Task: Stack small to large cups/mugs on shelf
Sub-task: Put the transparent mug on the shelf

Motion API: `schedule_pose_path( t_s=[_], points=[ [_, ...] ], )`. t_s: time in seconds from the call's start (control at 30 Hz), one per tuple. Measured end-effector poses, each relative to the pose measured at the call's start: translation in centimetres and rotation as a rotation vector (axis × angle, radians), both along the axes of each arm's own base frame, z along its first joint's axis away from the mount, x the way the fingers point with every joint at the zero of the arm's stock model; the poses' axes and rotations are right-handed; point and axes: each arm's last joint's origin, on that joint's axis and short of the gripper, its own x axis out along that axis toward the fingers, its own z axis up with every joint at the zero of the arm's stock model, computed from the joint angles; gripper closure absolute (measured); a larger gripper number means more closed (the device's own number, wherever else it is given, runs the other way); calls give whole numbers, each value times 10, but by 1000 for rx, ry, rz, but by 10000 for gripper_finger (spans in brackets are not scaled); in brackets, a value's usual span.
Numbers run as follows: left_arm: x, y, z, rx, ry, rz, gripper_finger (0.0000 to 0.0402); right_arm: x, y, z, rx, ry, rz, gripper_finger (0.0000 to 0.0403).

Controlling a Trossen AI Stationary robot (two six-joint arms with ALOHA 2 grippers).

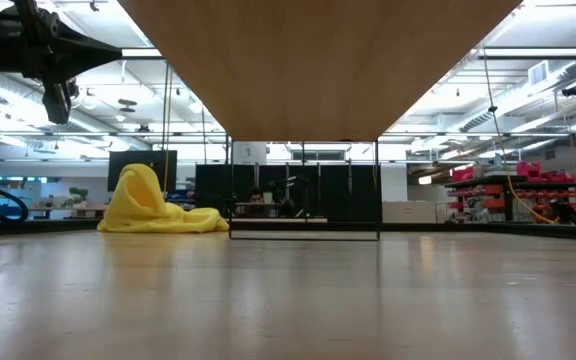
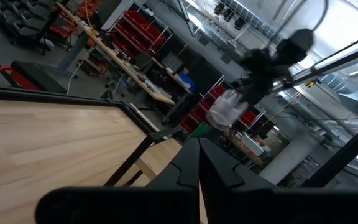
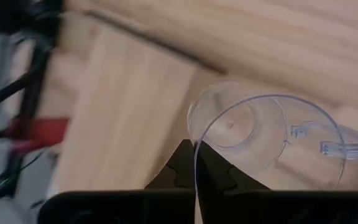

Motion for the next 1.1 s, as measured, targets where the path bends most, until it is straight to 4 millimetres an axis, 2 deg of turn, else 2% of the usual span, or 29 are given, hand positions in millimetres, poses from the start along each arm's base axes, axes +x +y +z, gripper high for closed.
schedule_pose_path(
  t_s=[0.13, 0.27, 0.47, 0.63, 0.73, 0.87, 1.1],
  points=[
    [0, 0, 0, -21, -9, -4, 385, 21, 27, 3, 40, -46, 72, 402],
    [0, 0, 0, -27, -10, 2, 379, 57, 38, -9, -22, 23, 149, 402],
    [0, 1, 0, -32, -8, 21, 393, 116, 33, -29, -120, 128, 240, 402],
    [0, 1, 0, -33, -9, 20, 392, 150, 18, -40, -198, 192, 234, 403],
    [0, 1, 0, -34, -9, 20, 381, 165, 12, -47, -216, 206, 216, 403],
    [0, 1, 0, -51, -17, 17, 378, 177, 15, -58, -230, 236, 235, 403],
    [0, 1, 0, -52, -17, 17, 395, 181, 32, -64, -234, 244, 278, 403]
  ],
)
